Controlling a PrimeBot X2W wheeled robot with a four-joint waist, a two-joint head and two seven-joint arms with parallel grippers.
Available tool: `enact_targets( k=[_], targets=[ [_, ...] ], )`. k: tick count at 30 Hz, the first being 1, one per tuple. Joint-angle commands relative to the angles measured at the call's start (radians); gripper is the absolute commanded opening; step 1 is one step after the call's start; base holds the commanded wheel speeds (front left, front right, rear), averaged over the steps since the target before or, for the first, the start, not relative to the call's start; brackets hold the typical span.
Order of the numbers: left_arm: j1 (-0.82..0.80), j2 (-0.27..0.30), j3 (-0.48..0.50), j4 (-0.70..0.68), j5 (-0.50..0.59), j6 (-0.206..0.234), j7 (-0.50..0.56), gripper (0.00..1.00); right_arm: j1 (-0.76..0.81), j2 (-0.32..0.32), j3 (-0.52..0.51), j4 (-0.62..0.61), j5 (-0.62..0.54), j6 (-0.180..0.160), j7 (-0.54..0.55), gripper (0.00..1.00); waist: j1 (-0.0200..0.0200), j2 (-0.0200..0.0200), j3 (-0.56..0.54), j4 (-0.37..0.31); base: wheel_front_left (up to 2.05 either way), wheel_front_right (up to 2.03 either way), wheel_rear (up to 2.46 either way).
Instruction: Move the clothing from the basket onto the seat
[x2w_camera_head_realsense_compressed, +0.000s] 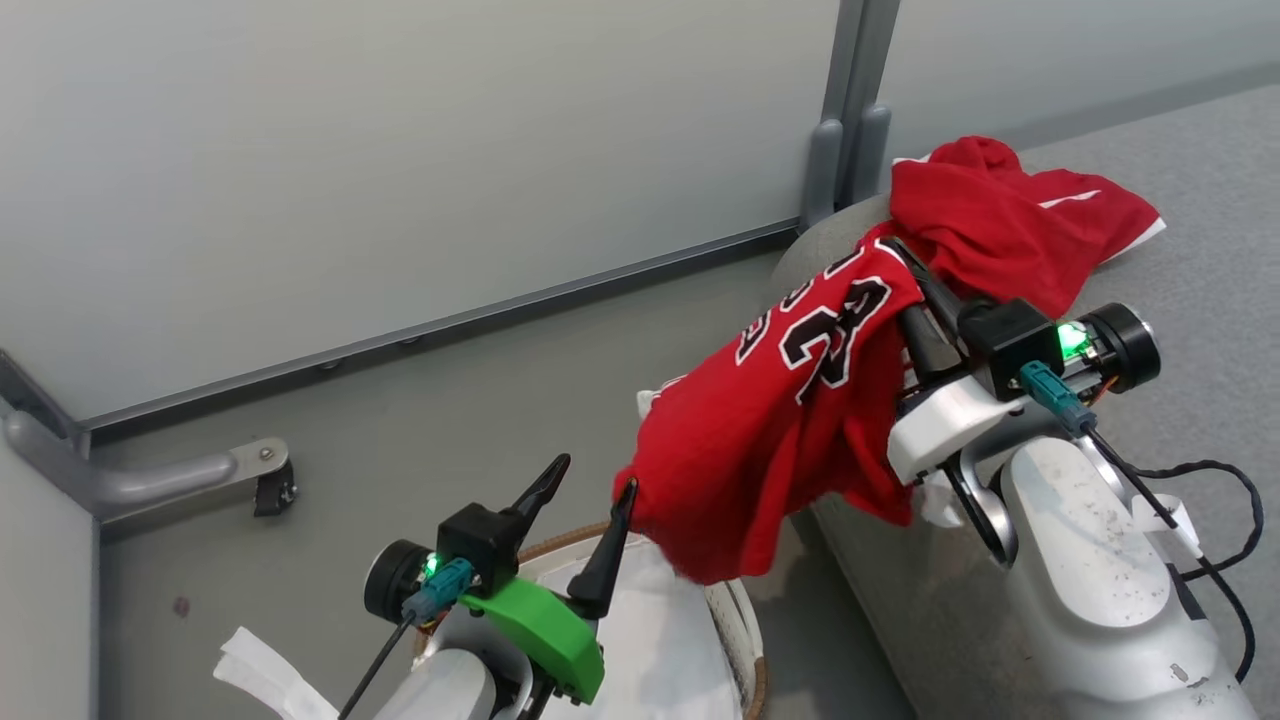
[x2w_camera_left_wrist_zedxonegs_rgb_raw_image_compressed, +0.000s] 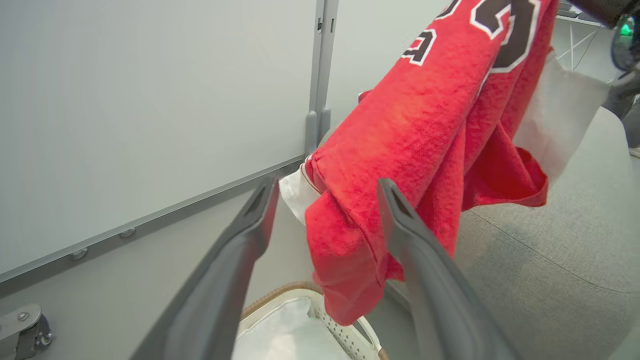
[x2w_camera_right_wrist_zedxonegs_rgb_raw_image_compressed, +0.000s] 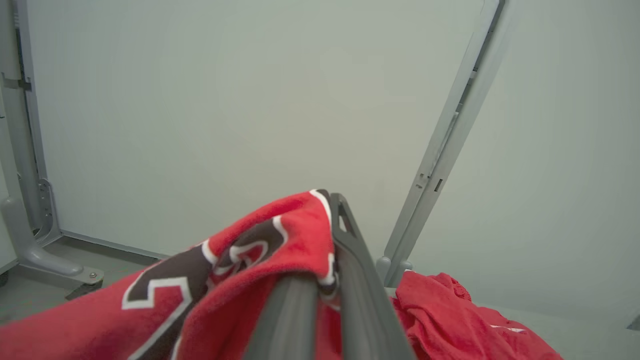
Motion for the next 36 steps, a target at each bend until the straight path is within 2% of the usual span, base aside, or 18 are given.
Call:
enact_targets(
  k=[1,11,19,24,30,33,36],
  targets=[
    [0.012,-0.002,-0.002,-0.005,0.01,-0.003,-0.001,1.0,0.013,-0.007,-0.01,-0.006,-0.005,-0.001,-0.002,0.0,0.0,0.0,0.014,-0.042,0.0,0.0,0.0],
    [-0.027,-0.014,-0.036,-0.039,0.026,-0.003,-0.001,1.0,0.039,-0.044,-0.086,-0.021,-0.015,-0.001,-0.002,0.0,0.0,0.0,0.068,-0.182,0.0,0.0,0.0],
    [-0.058,-0.009,-0.064,-0.05,0.034,-0.003,-0.001,1.0,0.041,-0.04,-0.15,-0.04,-0.015,-0.001,-0.002,0.0,0.0,0.0,0.122,-0.235,0.0,0.0,0.0],
    [-0.078,0.004,-0.087,-0.059,0.038,-0.003,-0.001,1.0,0.027,-0.031,-0.179,-0.039,-0.02,-0.001,-0.002,0.0,0.0,0.0,0.167,-0.224,0.0,0.0,0.0],
    [-0.117,0.03,-0.104,-0.07,0.052,-0.003,-0.001,1.0,-0.059,-0.047,-0.211,-0.049,-0.027,-0.001,-0.002,0.0,0.0,0.0,0.255,-0.176,0.0,0.0,0.0],
    [-0.145,0.044,-0.114,-0.082,0.061,-0.003,-0.001,1.0,-0.144,-0.077,-0.204,-0.048,-0.011,-0.001,-0.002,0.0,0.0,0.0,0.312,-0.147,0.0,0.0,0.0],
    [-0.171,0.063,-0.118,-0.095,0.072,-0.003,-0.001,1.0,-0.254,-0.141,-0.204,-0.037,-0.025,-0.001,-0.002,0.0,0.0,0.0,0.371,-0.116,0.0,0.0,0.0]
  ],
)
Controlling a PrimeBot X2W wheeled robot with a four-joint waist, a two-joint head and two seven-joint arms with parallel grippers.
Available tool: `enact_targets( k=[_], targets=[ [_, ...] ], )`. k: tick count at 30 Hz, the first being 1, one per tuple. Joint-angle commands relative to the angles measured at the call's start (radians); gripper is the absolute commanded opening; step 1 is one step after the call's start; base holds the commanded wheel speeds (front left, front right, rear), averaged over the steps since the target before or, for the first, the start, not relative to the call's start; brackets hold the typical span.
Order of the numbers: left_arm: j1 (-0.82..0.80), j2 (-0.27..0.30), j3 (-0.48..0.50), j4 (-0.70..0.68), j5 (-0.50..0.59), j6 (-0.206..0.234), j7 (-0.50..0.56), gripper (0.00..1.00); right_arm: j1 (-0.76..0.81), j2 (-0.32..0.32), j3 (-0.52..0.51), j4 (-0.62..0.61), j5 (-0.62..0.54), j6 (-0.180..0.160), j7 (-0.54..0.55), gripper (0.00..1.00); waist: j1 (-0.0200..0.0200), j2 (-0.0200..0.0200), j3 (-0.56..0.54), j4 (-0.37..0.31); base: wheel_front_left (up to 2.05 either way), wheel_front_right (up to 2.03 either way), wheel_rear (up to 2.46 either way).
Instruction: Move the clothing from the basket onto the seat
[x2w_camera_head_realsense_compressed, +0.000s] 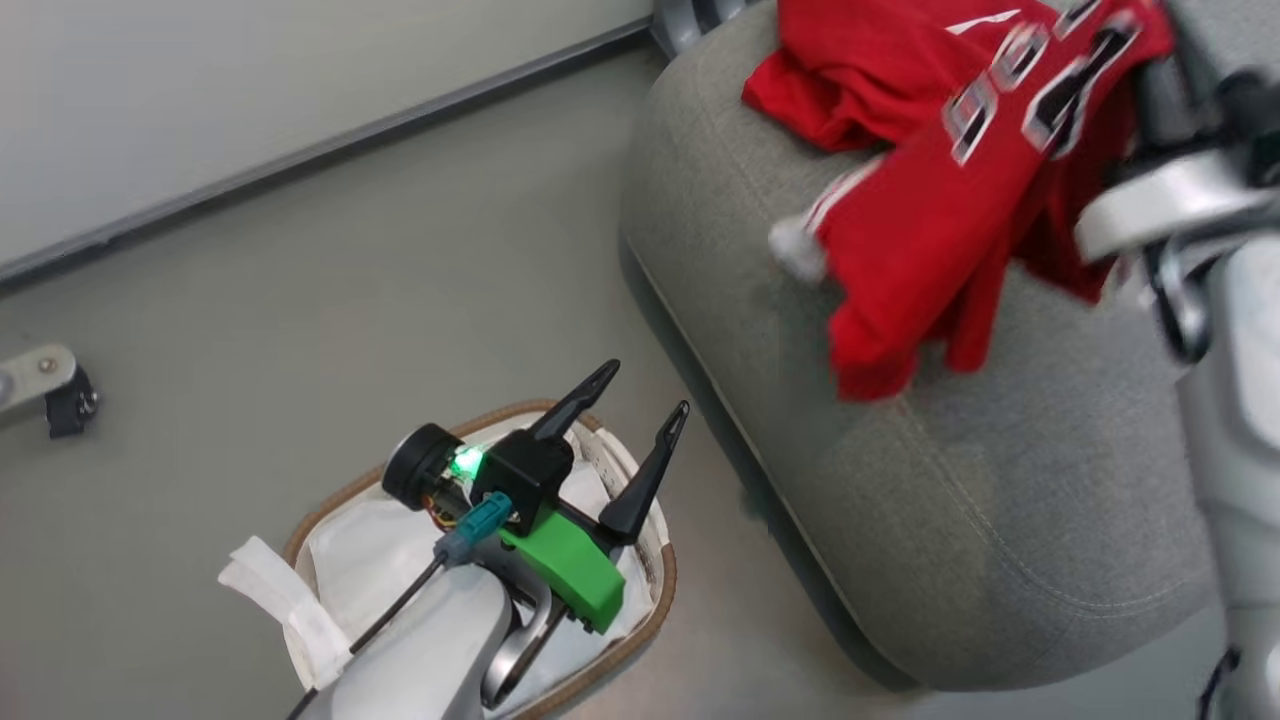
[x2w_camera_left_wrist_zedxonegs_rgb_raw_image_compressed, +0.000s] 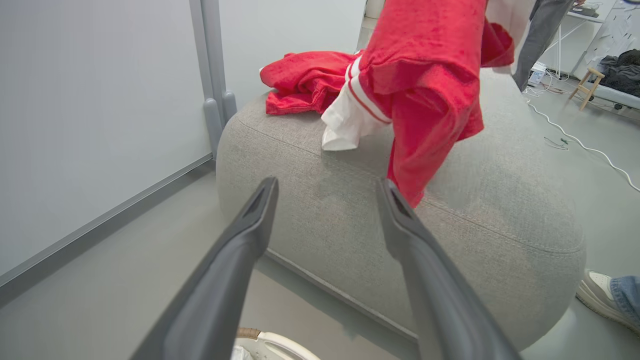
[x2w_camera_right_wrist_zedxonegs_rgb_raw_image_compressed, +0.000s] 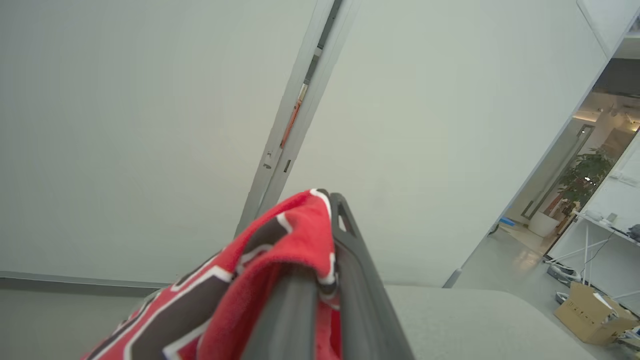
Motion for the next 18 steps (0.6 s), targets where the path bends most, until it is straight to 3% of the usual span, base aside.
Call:
enact_targets(
  k=[1,6,13,18],
  targets=[
    [-0.023,0.016,0.006,-0.004,0.011,-0.003,-0.001,1.0,-0.053,-0.024,0.001,0.008,-0.009,-0.001,-0.002,0.0,0.0,0.0,0.099,0.068,0.0,0.0,0.0],
    [-0.055,0.037,0.027,-0.024,0.033,-0.003,-0.001,1.0,-0.254,-0.135,-0.015,0.051,-0.012,-0.001,-0.002,0.0,0.0,0.0,0.173,0.111,0.0,0.0,0.0],
    [-0.1,0.042,0.061,-0.06,0.054,-0.003,-0.001,1.0,-0.467,-0.26,-0.144,0.172,-0.072,-0.001,-0.001,0.0,0.0,0.0,0.279,0.157,0.0,0.0,0.0],
    [-0.116,0.061,0.093,-0.089,0.068,-0.003,-0.001,1.0,-0.479,-0.28,-0.188,0.25,-0.125,-0.001,-0.002,0.0,0.0,0.0,0.353,0.168,0.0,0.0,0.0]
  ],
)
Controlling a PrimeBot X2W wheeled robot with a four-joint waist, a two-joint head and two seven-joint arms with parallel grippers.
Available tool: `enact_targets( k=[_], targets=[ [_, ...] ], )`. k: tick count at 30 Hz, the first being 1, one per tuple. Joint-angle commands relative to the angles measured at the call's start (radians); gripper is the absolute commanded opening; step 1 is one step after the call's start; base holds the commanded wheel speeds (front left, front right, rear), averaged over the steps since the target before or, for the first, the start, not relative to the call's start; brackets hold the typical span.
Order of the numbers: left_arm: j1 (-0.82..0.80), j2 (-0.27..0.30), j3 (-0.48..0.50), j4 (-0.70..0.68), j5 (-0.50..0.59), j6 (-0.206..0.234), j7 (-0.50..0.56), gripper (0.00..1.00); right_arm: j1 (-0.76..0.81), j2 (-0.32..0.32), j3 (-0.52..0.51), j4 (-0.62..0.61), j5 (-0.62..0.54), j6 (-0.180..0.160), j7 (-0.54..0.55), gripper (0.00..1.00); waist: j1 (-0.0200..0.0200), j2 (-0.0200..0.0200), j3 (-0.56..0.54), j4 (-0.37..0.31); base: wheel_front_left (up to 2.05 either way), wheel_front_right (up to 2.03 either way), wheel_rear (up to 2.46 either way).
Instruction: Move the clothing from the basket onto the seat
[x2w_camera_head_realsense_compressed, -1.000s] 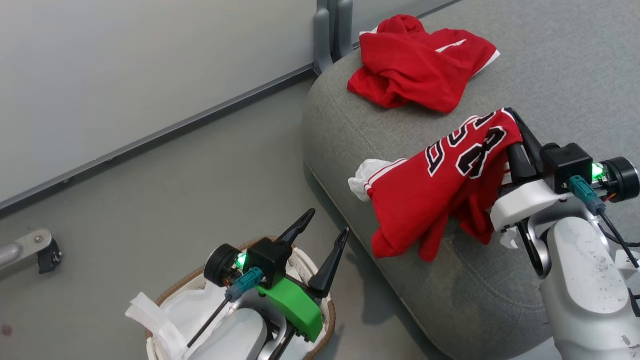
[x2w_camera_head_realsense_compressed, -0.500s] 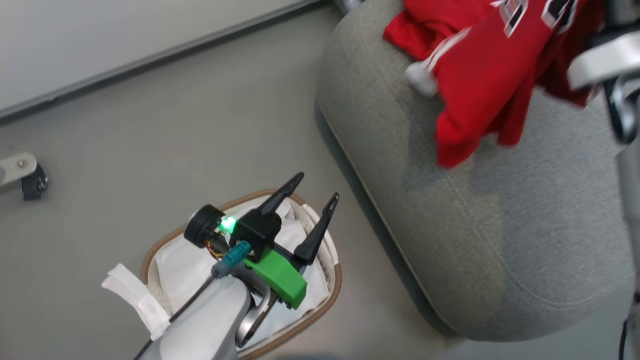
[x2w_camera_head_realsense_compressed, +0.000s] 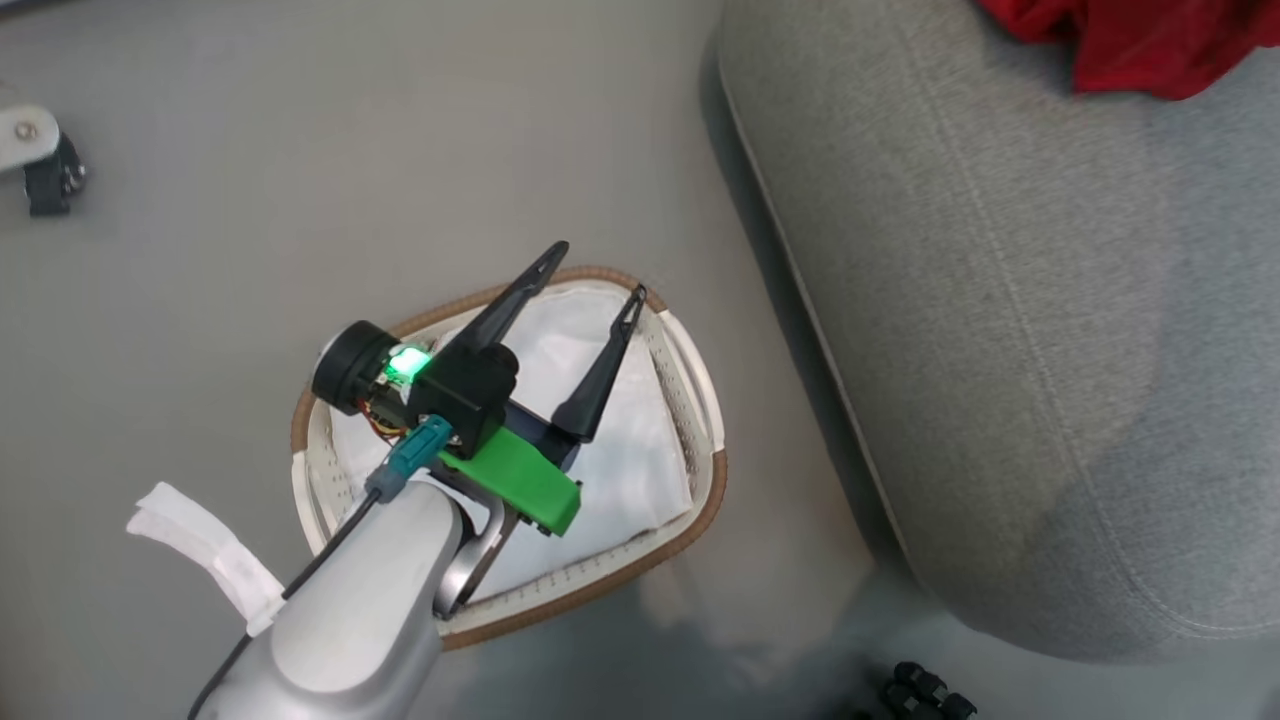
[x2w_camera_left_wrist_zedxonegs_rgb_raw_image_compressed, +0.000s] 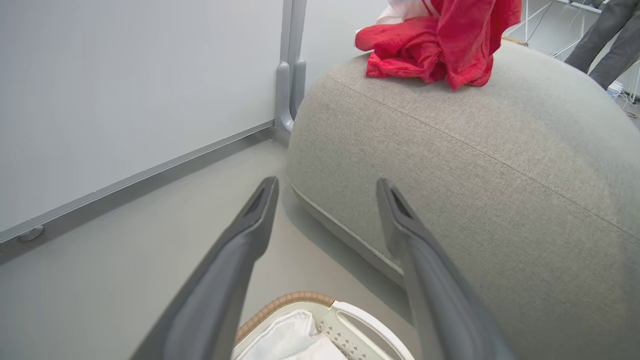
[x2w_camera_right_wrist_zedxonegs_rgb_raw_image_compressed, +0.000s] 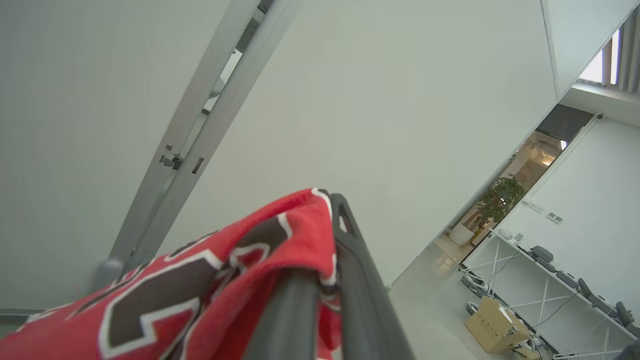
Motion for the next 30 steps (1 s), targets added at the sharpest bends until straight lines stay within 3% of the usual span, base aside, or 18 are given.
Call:
enact_targets(
  k=[1,16,17,19,21,30],
  targets=[
    [-0.021,0.016,0.013,-0.003,0.013,-0.003,-0.001,1.0,0.022,0.007,-0.012,0.011,-0.006,-0.001,-0.002,0.0,0.0,-0.0001,0.087,0.044,0.0,0.0,0.0],
    [0.034,0.029,0.078,-0.011,0.024,0.002,-0.001,1.0,0.303,0.158,-0.051,0.062,-0.022,-0.001,-0.002,0.0,0.0,-0.0001,0.098,0.002,0.0,0.0,0.0],
    [0.037,0.029,0.081,-0.011,0.025,0.002,-0.001,1.0,0.315,0.167,-0.051,0.054,-0.021,-0.001,-0.002,0.11,0.0,-0.0001,0.093,-0.003,0.0,0.0,0.0],
    [0.04,0.032,0.08,-0.01,0.03,0.002,-0.001,1.0,0.338,0.179,-0.051,0.039,-0.023,-0.001,-0.002,0.43,0.0,-0.0001,0.083,-0.01,0.0,0.0,0.0],
    [0.047,0.03,0.08,-0.007,0.03,0.001,-0.001,1.0,0.362,0.189,-0.048,0.023,-0.028,-0.001,-0.002,1.0,0.0,-0.0001,0.068,-0.016,0.0,0.0,0.0],
    [0.078,0.002,0.094,0.0,-0.002,0.0,-0.001,1.0,0.461,0.218,-0.016,-0.003,-0.038,-0.001,-0.002,1.0,0.0,-0.0001,-0.044,-0.023,0.0,0.0,0.0]
  ],
)
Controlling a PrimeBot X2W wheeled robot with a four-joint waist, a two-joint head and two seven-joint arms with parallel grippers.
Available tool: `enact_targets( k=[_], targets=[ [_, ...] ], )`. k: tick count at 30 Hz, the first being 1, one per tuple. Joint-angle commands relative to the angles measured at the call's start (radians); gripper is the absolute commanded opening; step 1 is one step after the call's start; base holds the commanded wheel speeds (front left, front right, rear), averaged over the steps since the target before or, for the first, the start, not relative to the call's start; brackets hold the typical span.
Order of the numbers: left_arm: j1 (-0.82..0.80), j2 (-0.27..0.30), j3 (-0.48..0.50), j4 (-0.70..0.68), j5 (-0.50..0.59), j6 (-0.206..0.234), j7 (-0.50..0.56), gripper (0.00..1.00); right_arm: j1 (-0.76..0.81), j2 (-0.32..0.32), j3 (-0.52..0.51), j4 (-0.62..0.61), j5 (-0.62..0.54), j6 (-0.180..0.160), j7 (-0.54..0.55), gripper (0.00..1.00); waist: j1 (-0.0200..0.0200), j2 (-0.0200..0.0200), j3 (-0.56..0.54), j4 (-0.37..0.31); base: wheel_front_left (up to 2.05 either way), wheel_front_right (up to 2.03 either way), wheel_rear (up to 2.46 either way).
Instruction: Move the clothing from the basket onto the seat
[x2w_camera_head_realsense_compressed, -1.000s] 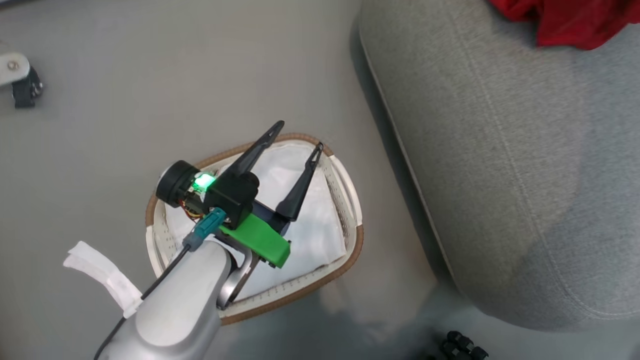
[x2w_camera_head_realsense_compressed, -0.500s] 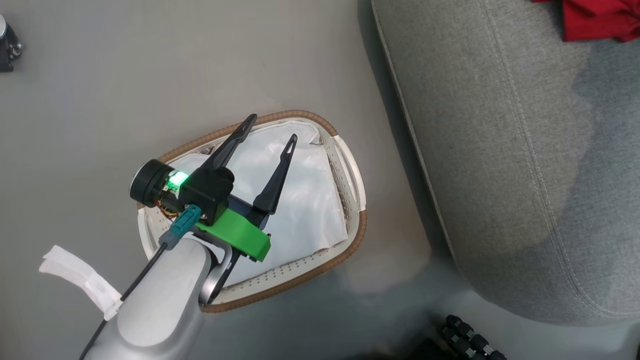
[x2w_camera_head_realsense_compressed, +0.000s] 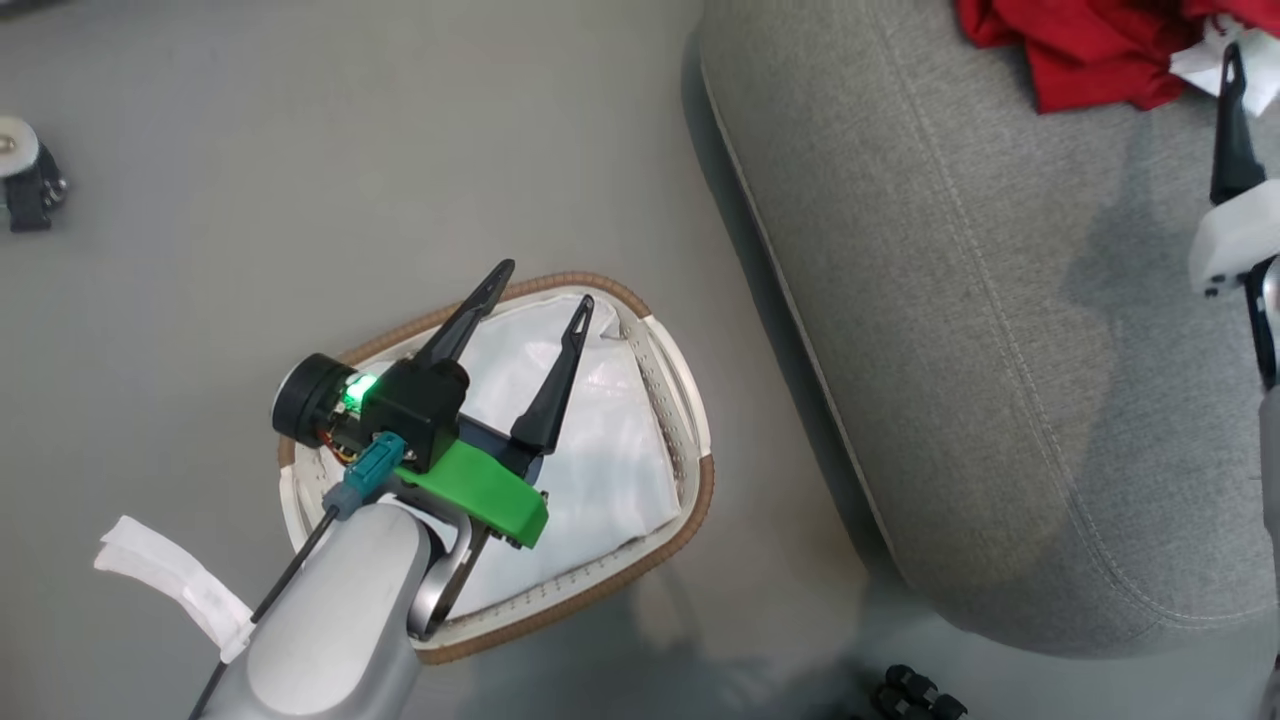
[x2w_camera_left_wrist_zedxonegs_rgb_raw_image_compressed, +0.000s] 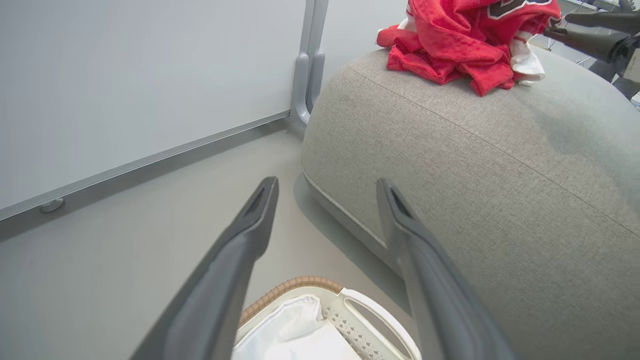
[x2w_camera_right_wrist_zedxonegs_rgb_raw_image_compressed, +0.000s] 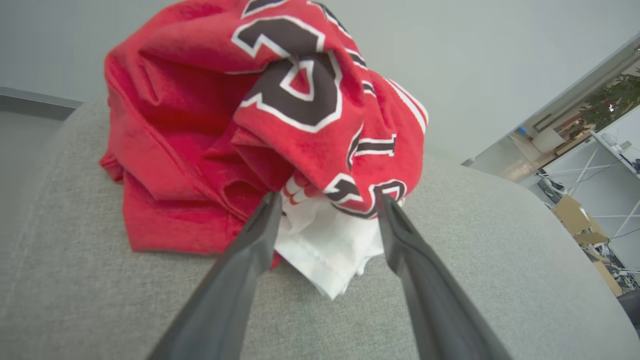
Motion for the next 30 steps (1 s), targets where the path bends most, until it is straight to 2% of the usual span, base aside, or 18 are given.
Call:
enact_targets(
  k=[1,12,18,21,30],
  targets=[
    [0.015,-0.001,0.003,0.005,-0.009,-0.001,-0.001,1.0,0.023,0.002,0.009,0.002,-0.005,-0.001,-0.002,1.0,-0.0001,0.0,-0.063,0.003,0.0,0.0,0.0],
    [0.071,-0.07,0.105,0.004,-0.031,-0.002,-0.001,1.0,0.046,0.017,0.09,-0.023,0.038,-0.001,-0.002,1.0,-0.0001,0.0,-0.251,0.091,0.0,0.0,0.0],
    [0.139,-0.099,0.211,0.009,-0.036,-0.003,-0.001,1.0,0.081,0.072,0.129,-0.064,0.077,-0.001,-0.002,1.0,-0.0001,0.0,-0.334,0.15,0.0,0.0,0.0],
    [0.182,-0.107,0.282,0.014,-0.031,-0.002,-0.001,1.0,0.122,0.12,0.152,-0.095,0.101,-0.001,-0.002,1.0,-0.0001,0.0,-0.368,0.176,0.0,0.0,0.0],
    [0.337,-0.128,0.483,0.019,-0.003,0.0,-0.001,1.0,0.301,0.204,0.196,-0.167,0.154,-0.001,-0.002,1.0,-0.0001,0.0,-0.442,0.24,0.0,0.0,0.0]
  ],
)
